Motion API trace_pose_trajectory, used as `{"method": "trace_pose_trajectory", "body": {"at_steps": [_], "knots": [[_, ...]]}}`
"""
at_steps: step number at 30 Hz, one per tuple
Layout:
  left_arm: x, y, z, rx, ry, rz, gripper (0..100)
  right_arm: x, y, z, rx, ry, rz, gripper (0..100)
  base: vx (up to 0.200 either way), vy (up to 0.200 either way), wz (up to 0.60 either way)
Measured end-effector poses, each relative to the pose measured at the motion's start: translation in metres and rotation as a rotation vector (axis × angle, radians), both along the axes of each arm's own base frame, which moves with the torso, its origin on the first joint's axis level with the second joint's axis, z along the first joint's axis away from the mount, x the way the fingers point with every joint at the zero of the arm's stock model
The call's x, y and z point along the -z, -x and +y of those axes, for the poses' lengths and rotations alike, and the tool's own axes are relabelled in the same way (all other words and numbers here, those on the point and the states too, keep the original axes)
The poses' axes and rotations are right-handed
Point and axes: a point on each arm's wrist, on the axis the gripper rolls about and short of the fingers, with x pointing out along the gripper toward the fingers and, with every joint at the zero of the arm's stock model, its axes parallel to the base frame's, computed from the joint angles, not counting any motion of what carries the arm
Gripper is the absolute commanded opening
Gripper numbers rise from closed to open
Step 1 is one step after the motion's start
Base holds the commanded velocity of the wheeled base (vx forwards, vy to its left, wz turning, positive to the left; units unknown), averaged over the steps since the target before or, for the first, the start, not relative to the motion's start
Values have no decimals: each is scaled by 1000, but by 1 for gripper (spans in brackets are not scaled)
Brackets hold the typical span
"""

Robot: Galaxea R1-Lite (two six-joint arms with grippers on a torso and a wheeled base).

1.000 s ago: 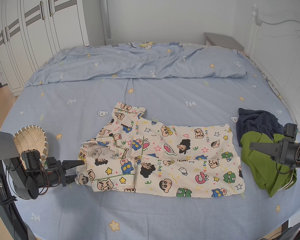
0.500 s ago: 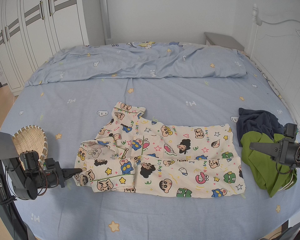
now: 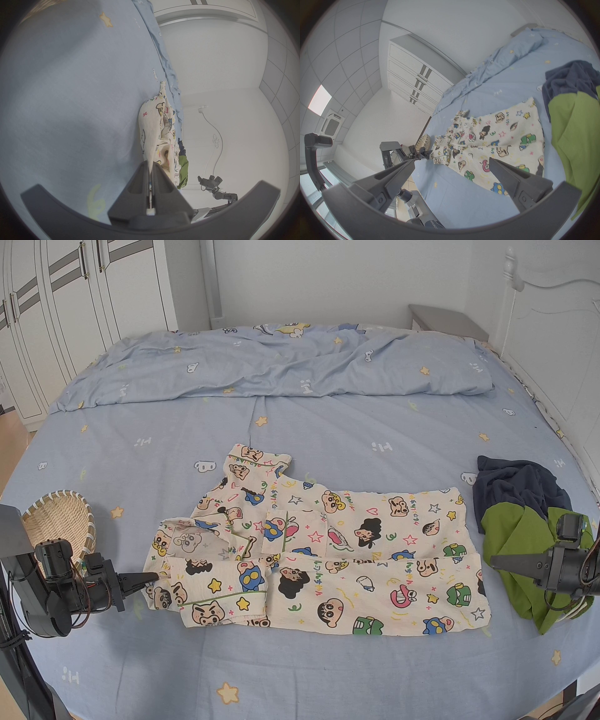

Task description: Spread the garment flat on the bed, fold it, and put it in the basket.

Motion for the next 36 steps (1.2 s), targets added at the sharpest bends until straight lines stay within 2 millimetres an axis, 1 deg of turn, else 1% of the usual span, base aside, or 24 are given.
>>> {"method": "trace_pose_trajectory", "body": {"at_steps": [8,12,15,25,36], "knots": [[0,1,1,3,3,-1,0,38,-4,-12,23,67,89,100,0,0,0],[0,1,1,4,3,-1,0,57,-10,-24,51,100,130,100,0,0,0],[0,1,1,4,3,-1,0,66,-11,-33,80,101,187,100,0,0,0],[0,0,1,4,4,1,0,77,-21,-46,108,101,296,100,0,0,0],[0,0,1,4,4,0,0,95,-33,-49,90,100,364,100,0,0,0]]}}
